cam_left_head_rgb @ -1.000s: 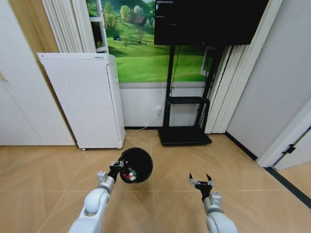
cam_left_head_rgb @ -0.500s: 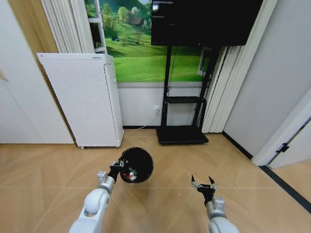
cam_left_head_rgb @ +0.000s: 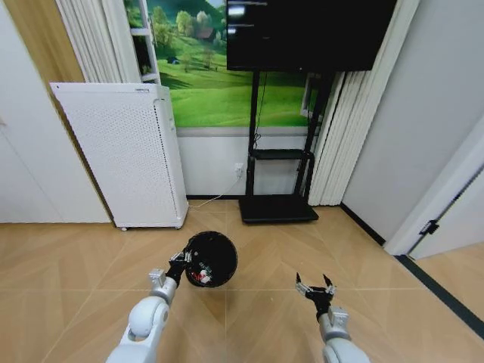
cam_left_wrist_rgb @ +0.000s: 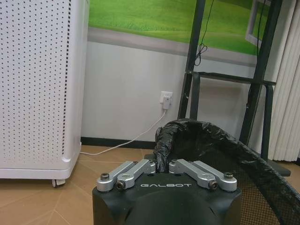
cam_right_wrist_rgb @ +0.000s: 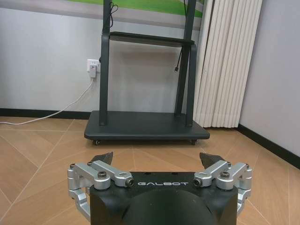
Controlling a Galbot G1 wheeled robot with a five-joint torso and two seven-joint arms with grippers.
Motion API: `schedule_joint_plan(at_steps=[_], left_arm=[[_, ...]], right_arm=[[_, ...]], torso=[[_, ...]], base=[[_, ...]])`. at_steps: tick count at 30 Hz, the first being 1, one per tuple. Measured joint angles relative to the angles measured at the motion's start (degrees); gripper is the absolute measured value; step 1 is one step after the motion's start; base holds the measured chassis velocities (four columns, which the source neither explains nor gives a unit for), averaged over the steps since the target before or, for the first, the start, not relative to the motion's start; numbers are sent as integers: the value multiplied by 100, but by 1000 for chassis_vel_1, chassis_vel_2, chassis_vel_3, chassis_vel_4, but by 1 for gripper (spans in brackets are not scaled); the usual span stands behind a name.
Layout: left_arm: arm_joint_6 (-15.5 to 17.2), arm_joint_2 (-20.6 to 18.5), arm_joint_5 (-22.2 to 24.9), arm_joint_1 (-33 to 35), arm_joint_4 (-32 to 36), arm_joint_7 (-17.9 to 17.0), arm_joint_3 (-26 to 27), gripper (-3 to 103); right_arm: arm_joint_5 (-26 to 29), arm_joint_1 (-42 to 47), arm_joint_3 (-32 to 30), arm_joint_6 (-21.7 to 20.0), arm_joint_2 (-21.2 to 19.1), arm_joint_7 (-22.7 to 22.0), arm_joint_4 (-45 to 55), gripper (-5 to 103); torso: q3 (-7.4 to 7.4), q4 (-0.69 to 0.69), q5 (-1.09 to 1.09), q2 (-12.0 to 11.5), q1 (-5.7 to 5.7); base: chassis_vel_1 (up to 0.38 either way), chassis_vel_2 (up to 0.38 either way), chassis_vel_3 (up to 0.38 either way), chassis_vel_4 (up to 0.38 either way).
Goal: Pick up the trash bin and place the garbage on the floor into it.
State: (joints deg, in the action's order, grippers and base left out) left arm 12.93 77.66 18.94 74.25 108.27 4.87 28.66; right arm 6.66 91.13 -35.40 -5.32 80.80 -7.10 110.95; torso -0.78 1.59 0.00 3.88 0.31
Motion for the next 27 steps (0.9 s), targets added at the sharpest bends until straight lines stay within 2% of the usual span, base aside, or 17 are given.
schedule_joint_plan(at_steps=[11, 15, 17, 18, 20, 21, 22, 25, 26, 27], left_arm=[[-2, 17, 7, -49, -37, 3, -4, 7], [-1, 92, -10, 23, -60, -123, 58, 7], [41, 248, 21, 191, -86, -431, 201, 7], [41, 248, 21, 191, -86, -431, 201, 7], [48, 408, 235, 431, -113, -932, 331, 7], [48, 408, 235, 431, -113, -932, 331, 7], [5, 432, 439, 514, -162, -1276, 371, 7], [-139, 416, 863, 533, -321, -1866, 459, 7], [-139, 416, 863, 533, -321, -1866, 459, 7], [-176, 410, 1052, 515, -381, -2033, 518, 7]], right_arm=[[-46, 43, -9, 28, -5, -15, -30, 100], [-44, 6, -10, 110, 9, -22, -107, 100], [-37, -20, -10, 148, 12, -25, -171, 100], [-37, -20, -10, 148, 12, -25, -171, 100], [-26, -41, -11, 156, 0, -26, -238, 100], [-26, -41, -11, 156, 0, -26, -238, 100], [-23, -60, -11, 161, -8, -26, -272, 100], [-21, -99, -15, 165, -24, -26, -322, 100], [-21, -99, -15, 165, -24, -26, -322, 100], [-21, -113, -15, 165, -26, -26, -333, 100]], torso=[[1, 1, -1, 0, -1], [2, 1, 0, 1, -3], [1, 0, 1, 0, -2], [1, 0, 1, 0, -2], [0, -1, -1, 0, -1], [0, -1, -1, 0, -1], [0, -1, 0, 0, 0], [0, -1, -1, -1, 0], [0, -1, -1, -1, 0], [0, 1, 0, 0, 0]], base=[[108, -128, -112, 129], [54, -83, -109, 74], [0, 0, 0, 0], [0, 0, 0, 0], [-42, 63, 32, -27], [-32, 64, 33, -27], [-32, 64, 32, -23], [0, 0, 0, 0], [0, 0, 0, 0], [0, 0, 0, 0]])
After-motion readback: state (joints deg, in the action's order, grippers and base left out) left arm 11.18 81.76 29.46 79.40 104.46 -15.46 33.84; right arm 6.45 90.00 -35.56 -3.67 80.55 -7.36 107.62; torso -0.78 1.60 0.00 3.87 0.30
